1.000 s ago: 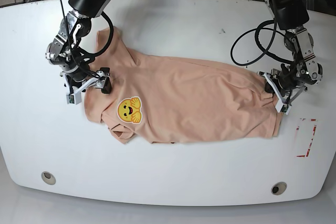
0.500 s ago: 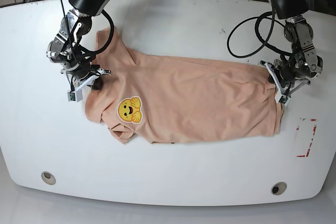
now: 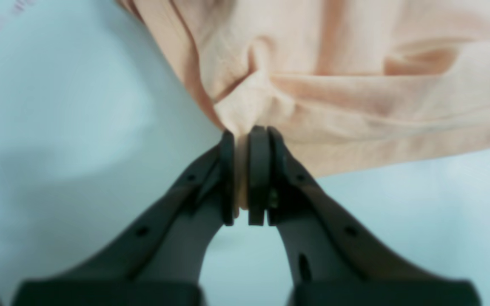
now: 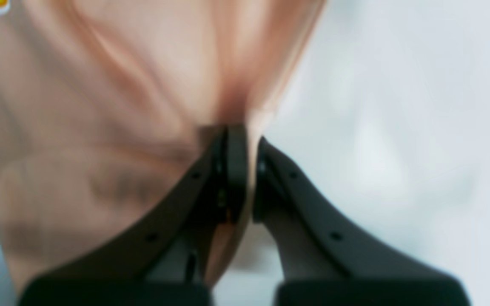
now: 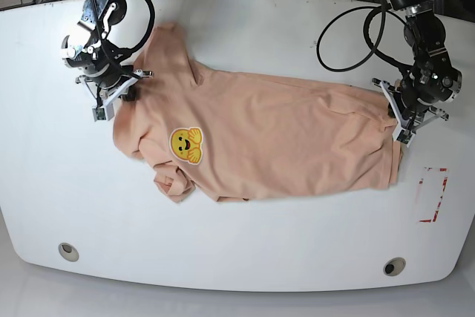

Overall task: Fold the T-shirt properly
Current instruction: 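Lift the peach shirt high with both grippers, stretching it between them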

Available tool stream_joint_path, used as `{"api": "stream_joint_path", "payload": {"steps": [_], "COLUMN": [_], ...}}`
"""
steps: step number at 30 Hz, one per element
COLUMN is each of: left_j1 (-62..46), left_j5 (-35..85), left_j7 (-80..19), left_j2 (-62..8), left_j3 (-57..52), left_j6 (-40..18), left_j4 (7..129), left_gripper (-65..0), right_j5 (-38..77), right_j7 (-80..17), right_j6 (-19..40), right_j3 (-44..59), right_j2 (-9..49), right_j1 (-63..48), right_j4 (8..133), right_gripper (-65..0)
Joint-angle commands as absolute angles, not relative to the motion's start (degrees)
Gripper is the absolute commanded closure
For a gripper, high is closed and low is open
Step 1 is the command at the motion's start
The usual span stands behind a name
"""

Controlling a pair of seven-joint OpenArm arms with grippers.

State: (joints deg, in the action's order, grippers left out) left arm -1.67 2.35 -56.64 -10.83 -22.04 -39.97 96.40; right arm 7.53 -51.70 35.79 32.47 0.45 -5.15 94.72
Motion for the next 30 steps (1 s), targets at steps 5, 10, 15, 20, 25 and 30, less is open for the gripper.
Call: {"api": "stream_joint_path", "payload": {"steps": [5,10,15,20,25,30], "left_j1": [-2.8,-0.7,5.1,13.4,22.9,34.7], "left_j5": [2.8,3.0,3.0,2.8,2.6,2.6], "left_j7": [-56.1,-57.7,-59.3,-59.8,-62.8,-68.4], "left_j2": [-11.6,-11.4,-9.7,-9.0,-9.0,-9.0], "left_j3": [-22.4,-22.4,-22.4,-22.1,-21.8,-20.4], "left_j6": [-40.0,-40.0,-40.0,-40.0,-40.0,-40.0], "left_j4": [106.3,111.3,113.2,113.1,112.7,111.0], "left_gripper": [0.0,0.0,0.0,0.0,0.0,0.0], "right_j5": [8.5,8.2,8.1,8.2,8.2,8.2], "right_j7": [-50.7,-50.7,-50.7,-51.8,-53.8,-55.7], "right_j6": [35.8,35.8,35.8,35.8,35.8,36.1], "right_j3": [29.8,28.1,28.2,28.1,28.0,27.9], "right_j2": [0.7,1.0,1.8,5.1,7.9,11.1], "right_j1": [-8.4,-8.4,-4.0,2.0,8.7,16.7], "right_j4": [106.8,112.2,113.4,113.3,113.1,112.0], "right_gripper": [0.0,0.0,0.0,0.0,0.0,0.0]}}
